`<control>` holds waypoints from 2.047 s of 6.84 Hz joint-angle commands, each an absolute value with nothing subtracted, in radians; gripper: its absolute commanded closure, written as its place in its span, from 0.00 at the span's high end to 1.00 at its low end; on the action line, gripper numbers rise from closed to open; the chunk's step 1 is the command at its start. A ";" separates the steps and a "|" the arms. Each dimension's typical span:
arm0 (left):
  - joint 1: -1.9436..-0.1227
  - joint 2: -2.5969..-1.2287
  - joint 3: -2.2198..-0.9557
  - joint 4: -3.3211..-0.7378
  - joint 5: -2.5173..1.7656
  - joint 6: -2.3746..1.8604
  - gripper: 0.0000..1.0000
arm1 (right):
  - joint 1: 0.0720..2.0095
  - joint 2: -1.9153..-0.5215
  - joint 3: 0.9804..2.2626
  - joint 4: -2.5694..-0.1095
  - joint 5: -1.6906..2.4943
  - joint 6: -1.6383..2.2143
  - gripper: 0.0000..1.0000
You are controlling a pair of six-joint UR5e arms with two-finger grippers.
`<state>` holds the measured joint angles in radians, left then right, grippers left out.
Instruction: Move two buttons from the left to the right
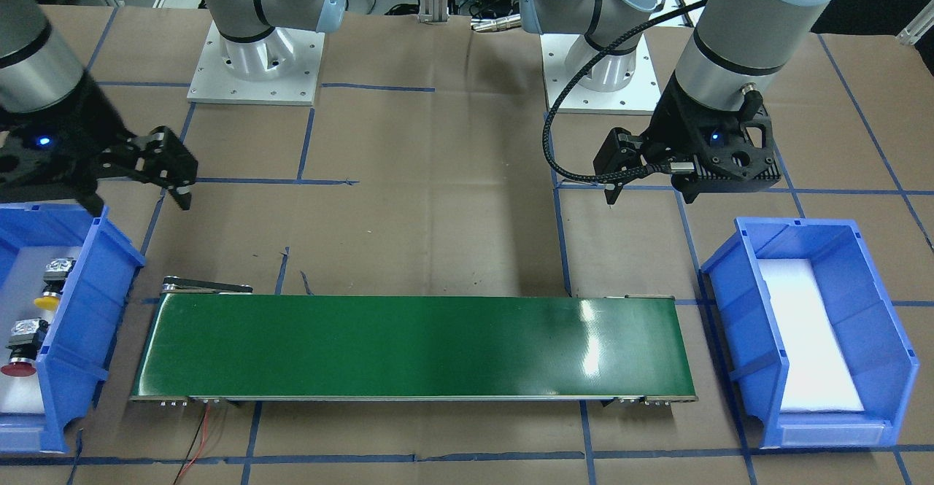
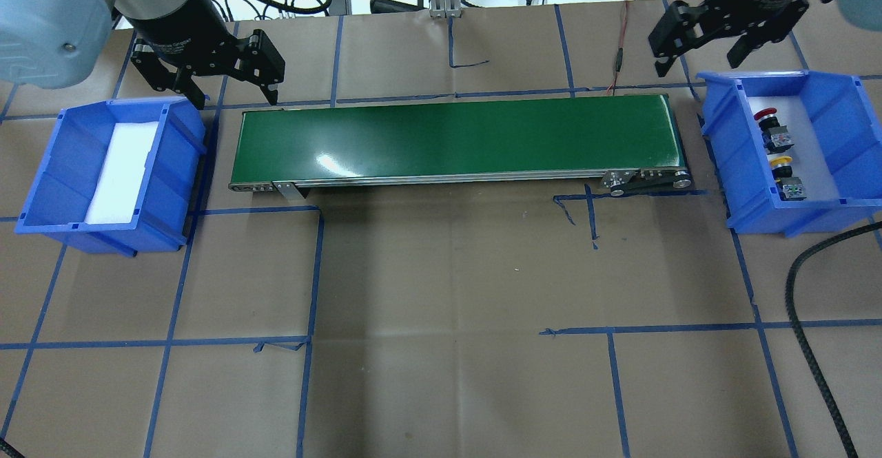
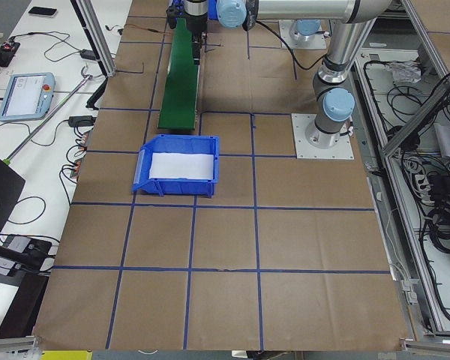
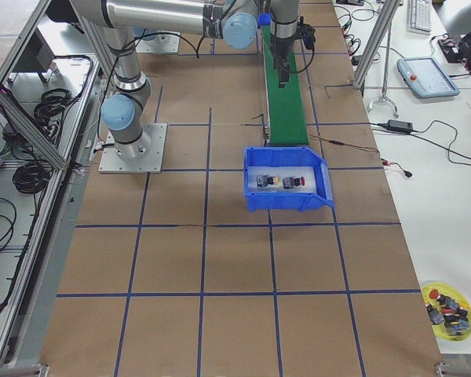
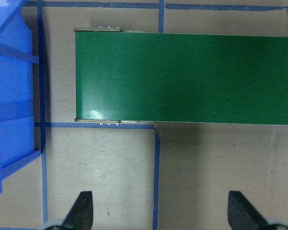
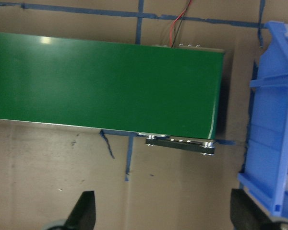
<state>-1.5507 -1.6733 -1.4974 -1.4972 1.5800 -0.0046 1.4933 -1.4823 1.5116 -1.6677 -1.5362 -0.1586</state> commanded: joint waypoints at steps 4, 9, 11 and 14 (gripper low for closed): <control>-1.551 -1.672 -1.499 -1.497 1.578 -0.005 1.00 | 1.609 -1.594 1.637 -1.661 -1.548 -0.002 1.00; -1.551 -1.674 -1.500 -1.497 1.578 -0.005 1.00 | 1.609 -1.585 1.643 -1.655 -1.552 -0.002 1.00; -1.551 -1.674 -1.500 -1.497 1.577 -0.005 1.00 | 1.609 -1.583 1.643 -1.655 -1.552 -0.003 1.00; -1.551 -1.672 -1.502 -1.497 1.577 -0.005 1.00 | 1.609 -1.577 1.643 -1.660 -1.551 -0.003 1.00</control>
